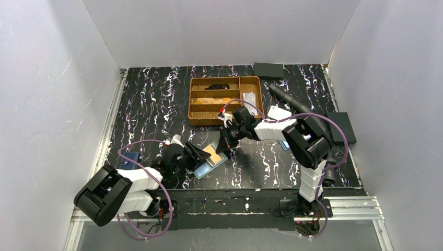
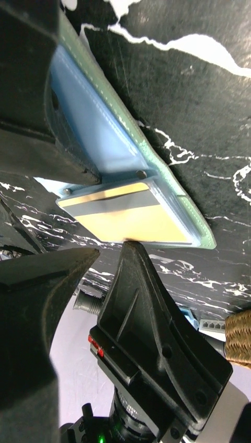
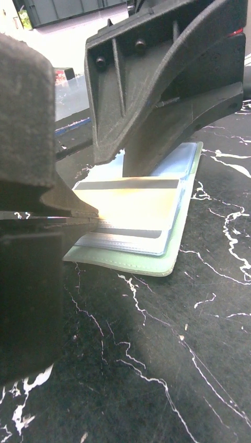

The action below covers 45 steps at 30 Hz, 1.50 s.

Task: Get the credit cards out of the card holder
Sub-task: Remove the credit card from the card holder.

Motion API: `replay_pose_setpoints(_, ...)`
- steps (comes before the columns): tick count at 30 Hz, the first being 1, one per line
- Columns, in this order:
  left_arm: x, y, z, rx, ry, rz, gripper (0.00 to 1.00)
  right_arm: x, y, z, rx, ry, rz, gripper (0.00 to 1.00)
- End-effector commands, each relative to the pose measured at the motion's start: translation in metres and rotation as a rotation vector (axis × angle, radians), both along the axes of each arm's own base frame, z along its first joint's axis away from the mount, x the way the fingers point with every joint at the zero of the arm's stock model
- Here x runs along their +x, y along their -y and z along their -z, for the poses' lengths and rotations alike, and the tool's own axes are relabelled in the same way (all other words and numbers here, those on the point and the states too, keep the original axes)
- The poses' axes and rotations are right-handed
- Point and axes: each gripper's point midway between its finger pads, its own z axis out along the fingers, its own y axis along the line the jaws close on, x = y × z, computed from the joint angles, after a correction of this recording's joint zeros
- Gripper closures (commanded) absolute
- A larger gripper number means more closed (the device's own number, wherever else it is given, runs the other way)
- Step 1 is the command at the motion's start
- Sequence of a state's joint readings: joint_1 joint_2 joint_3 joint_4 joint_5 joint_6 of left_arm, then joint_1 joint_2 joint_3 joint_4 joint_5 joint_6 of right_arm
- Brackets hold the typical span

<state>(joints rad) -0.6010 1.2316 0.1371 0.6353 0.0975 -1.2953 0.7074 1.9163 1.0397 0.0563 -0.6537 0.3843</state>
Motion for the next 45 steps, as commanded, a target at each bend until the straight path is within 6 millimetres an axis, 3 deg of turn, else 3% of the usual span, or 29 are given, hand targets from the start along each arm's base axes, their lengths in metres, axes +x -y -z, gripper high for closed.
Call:
replay_pose_setpoints(1, -0.047, -0.057, 0.078, 0.271, -0.247, -0.037, 0.54, -0.01, 0.028, 0.05, -0.176, -0.015, 0.007, 0.99)
replay_pose_setpoints(6, -0.048, -0.056, 0.084, 0.266, -0.259, -0.017, 0.57, -0.024, 0.015, 0.034, -0.059, -0.037, -0.082, 0.99)
replay_pose_setpoints(11, -0.049, -0.051, 0.087, 0.248, -0.264, 0.005, 0.6, -0.038, 0.006, 0.034, -0.023, -0.098, -0.126, 0.99)
replay_pose_setpoints(16, -0.052, -0.053, 0.091, 0.242, -0.269, 0.005, 0.62, -0.029, 0.014, 0.048, -0.133, -0.067, -0.082, 0.99)
replay_pose_setpoints(18, -0.053, -0.053, 0.092, 0.242, -0.272, 0.004, 0.63, -0.035, 0.009, 0.04, -0.075, -0.083, -0.115, 0.99)
replay_pose_setpoints(21, -0.052, -0.053, 0.092, 0.235, -0.27, 0.006, 0.63, -0.043, -0.001, 0.025, 0.02, -0.105, -0.155, 0.88)
replay_pose_setpoints(25, -0.052, -0.052, 0.092, 0.223, -0.268, 0.006, 0.65, -0.032, 0.012, 0.045, -0.12, -0.073, -0.087, 0.86)
replay_pose_setpoints(29, -0.054, -0.053, 0.092, 0.21, -0.27, -0.006, 0.65, -0.028, 0.017, 0.056, -0.187, -0.08, -0.065, 0.92)
replay_pose_setpoints(34, -0.052, -0.051, 0.088, 0.173, -0.257, -0.009, 0.66, -0.045, 0.005, 0.042, -0.055, -0.161, -0.139, 0.94)
replay_pose_setpoints(37, -0.05, -0.049, 0.086, 0.159, -0.248, -0.003, 0.7, -0.05, -0.003, 0.028, 0.026, -0.152, -0.181, 0.93)
replay_pose_setpoints(41, -0.05, -0.049, 0.088, 0.157, -0.25, 0.0, 0.76, -0.046, 0.001, 0.033, -0.017, -0.127, -0.16, 0.93)
replay_pose_setpoints(45, -0.05, -0.049, 0.09, 0.153, -0.25, 0.002, 0.94, -0.042, 0.008, 0.043, -0.083, -0.12, -0.134, 0.94)
